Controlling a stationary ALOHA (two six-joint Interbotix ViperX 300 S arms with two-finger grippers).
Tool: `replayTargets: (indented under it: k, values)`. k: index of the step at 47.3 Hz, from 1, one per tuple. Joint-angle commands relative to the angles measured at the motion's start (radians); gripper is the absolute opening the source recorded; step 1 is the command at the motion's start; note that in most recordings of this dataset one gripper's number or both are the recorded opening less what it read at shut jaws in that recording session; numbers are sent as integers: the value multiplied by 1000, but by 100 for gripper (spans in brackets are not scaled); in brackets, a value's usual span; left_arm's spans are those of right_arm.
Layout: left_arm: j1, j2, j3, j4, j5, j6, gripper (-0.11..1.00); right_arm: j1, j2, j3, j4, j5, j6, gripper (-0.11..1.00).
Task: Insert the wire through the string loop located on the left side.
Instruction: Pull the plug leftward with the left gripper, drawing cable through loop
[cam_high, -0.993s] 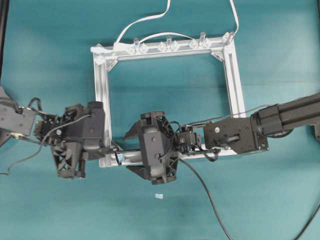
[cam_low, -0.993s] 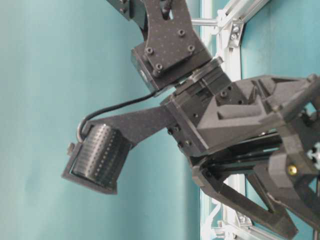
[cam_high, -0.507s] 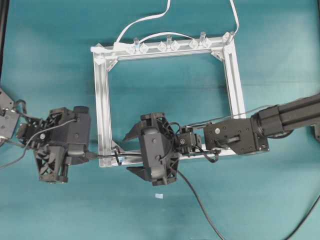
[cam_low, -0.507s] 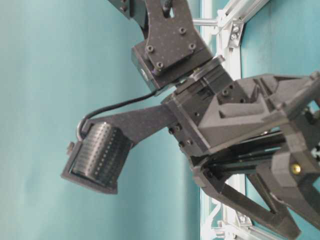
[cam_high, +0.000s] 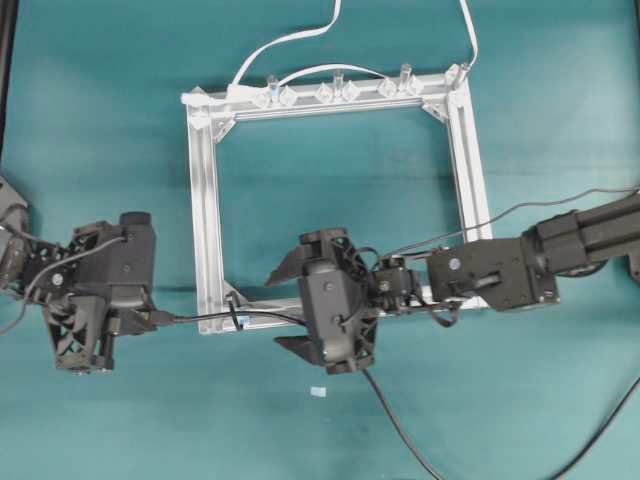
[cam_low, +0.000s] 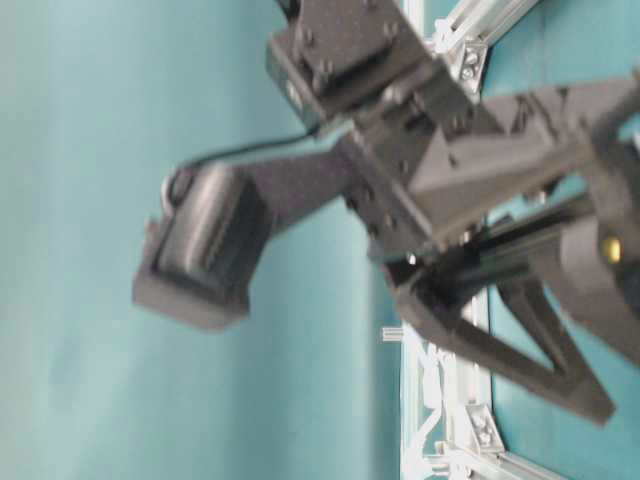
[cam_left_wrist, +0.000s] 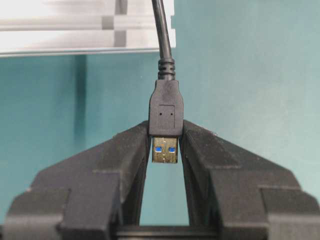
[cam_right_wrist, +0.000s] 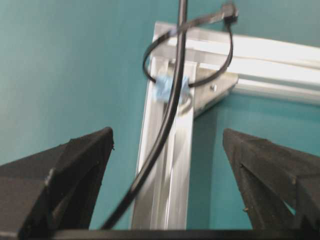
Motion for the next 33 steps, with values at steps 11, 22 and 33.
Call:
replayTargets:
  k: [11,22,33]
  values:
    - [-6,-84,26,-2,11,-9,20,9,-80,57,-3,-25,3,95]
    - [-20,-137,44,-2,43,-9,20,17,-100,91,-3,-26,3,95]
    - [-35,-199,72,-3,74,-26,20,17,-129,127,-3,-20,3,95]
